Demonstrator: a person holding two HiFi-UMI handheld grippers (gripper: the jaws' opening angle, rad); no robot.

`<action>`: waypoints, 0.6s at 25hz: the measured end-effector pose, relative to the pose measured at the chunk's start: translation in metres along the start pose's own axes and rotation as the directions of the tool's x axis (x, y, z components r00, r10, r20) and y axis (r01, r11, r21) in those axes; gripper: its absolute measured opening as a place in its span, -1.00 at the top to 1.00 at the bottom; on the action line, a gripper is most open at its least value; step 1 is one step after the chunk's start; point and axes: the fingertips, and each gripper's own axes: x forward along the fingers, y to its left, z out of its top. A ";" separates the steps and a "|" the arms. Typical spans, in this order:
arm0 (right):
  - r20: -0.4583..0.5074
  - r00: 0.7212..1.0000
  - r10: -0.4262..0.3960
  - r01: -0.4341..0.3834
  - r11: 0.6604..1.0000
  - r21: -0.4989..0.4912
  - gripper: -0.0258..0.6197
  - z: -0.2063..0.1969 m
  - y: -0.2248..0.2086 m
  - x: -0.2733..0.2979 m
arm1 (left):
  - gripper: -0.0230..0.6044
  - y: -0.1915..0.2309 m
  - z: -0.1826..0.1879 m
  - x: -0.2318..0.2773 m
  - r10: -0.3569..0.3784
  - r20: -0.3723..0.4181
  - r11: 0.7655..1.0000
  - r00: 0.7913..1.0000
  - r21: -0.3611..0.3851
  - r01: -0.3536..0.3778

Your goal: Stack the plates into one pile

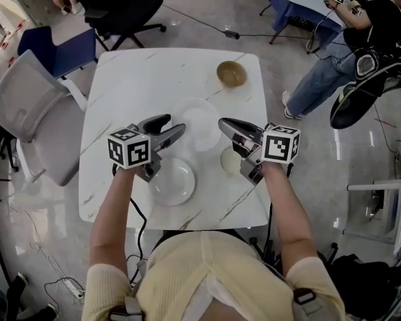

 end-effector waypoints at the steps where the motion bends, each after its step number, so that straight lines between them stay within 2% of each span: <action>1: 0.000 1.000 0.004 -0.004 1.000 0.003 0.87 -0.001 0.002 0.000 | 0.05 -0.002 0.000 -0.001 -0.004 0.002 1.000 1.000 -0.001 0.004; 5: 0.002 1.000 0.014 -0.014 1.000 0.017 0.87 -0.001 0.002 0.001 | 0.06 -0.004 0.001 -0.001 -0.016 -0.001 1.000 1.000 -0.006 0.016; 9: 0.010 1.000 0.025 -0.025 0.999 0.030 0.87 -0.002 0.004 -0.001 | 0.17 -0.009 0.001 -0.010 -0.023 0.019 1.000 1.000 -0.007 0.023; 11: 0.009 1.000 0.029 -0.029 0.999 0.033 0.87 -0.003 0.006 -0.002 | 0.24 -0.011 0.000 -0.016 -0.020 0.029 1.000 0.999 -0.009 0.020; 15: 0.001 0.999 0.037 -0.037 0.999 0.038 0.87 -0.007 0.013 0.002 | 0.24 -0.014 -0.002 -0.028 0.002 0.034 1.000 0.999 0.005 -0.002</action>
